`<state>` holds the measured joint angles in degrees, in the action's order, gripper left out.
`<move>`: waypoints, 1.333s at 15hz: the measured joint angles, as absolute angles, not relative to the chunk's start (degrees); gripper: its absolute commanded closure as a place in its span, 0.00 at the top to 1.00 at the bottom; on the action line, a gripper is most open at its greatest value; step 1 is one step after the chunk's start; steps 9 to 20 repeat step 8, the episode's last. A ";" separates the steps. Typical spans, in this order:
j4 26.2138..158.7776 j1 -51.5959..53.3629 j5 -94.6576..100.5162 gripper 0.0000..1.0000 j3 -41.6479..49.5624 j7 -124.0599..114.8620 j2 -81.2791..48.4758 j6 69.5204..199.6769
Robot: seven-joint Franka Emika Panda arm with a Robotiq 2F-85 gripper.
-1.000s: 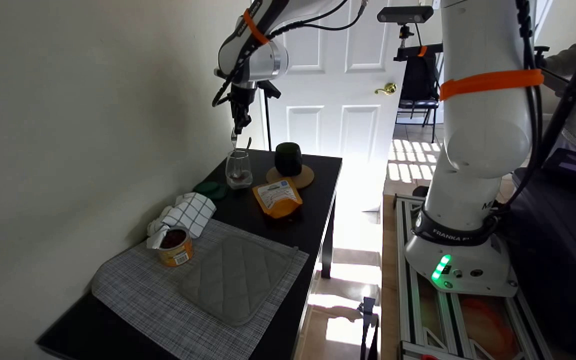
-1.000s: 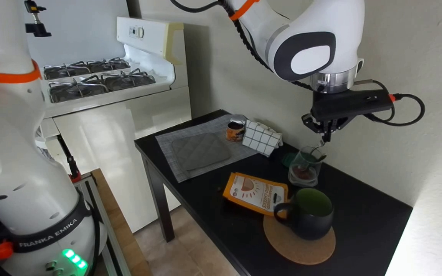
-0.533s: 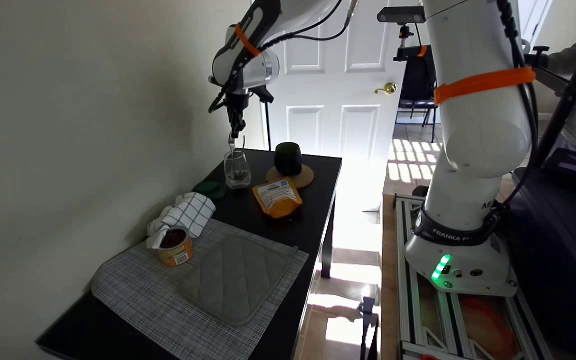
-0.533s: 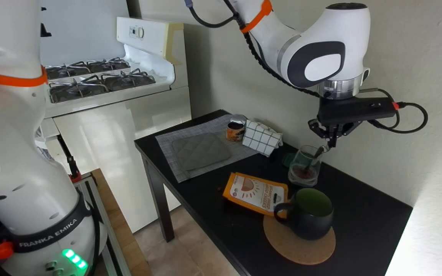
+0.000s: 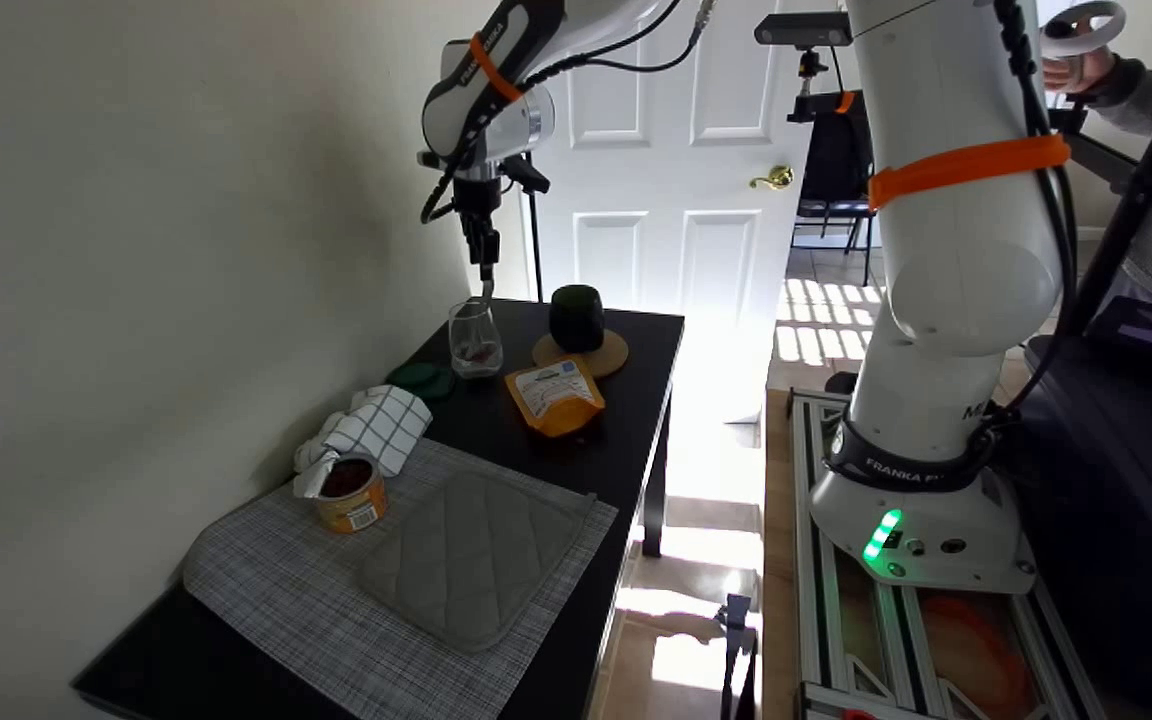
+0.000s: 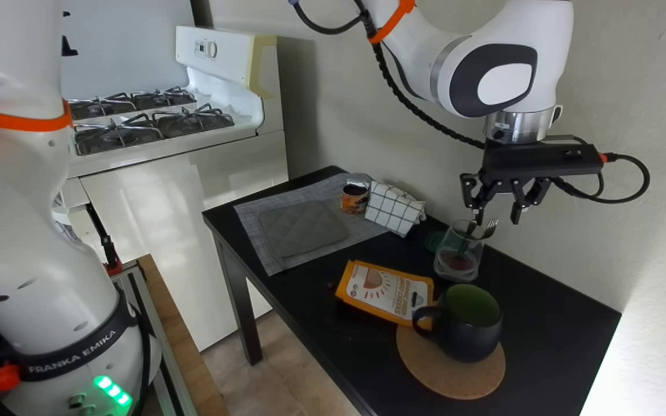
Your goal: Remove the silver fork from the black mug and put it in the glass cup.
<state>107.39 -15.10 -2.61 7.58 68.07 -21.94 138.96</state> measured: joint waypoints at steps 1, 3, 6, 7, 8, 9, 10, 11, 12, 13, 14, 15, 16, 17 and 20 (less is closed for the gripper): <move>107.41 -15.22 -2.61 1.00 7.47 68.44 -21.34 138.06; 107.91 -15.67 -2.76 1.00 7.09 70.28 -19.31 135.92; 110.67 -17.19 -5.40 1.00 5.92 77.88 -14.54 134.44; 112.26 -17.66 -6.67 1.00 5.73 82.06 -12.48 133.68; 114.21 -17.99 -7.38 1.00 5.77 86.18 -10.27 133.36; 114.21 -17.99 -7.38 1.00 5.77 86.18 -10.27 133.36; 114.21 -17.99 -7.38 1.00 5.77 86.18 -10.27 133.36; 114.21 -17.99 -7.38 1.00 5.77 86.18 -10.27 133.36; 114.21 -17.99 -7.38 1.00 5.77 86.18 -10.27 133.36; 114.21 -17.99 -7.38 1.00 5.77 86.18 -10.27 133.36; 114.21 -17.99 -7.38 1.00 5.77 86.18 -10.27 133.36; 114.21 -17.99 -7.38 1.00 5.77 86.18 -10.27 133.36; 114.21 -17.99 -7.38 1.00 5.77 86.18 -10.27 133.36; 114.21 -17.99 -7.38 1.00 5.77 86.18 -10.27 133.36; 114.21 -17.99 -7.38 1.00 5.77 86.18 -10.27 133.36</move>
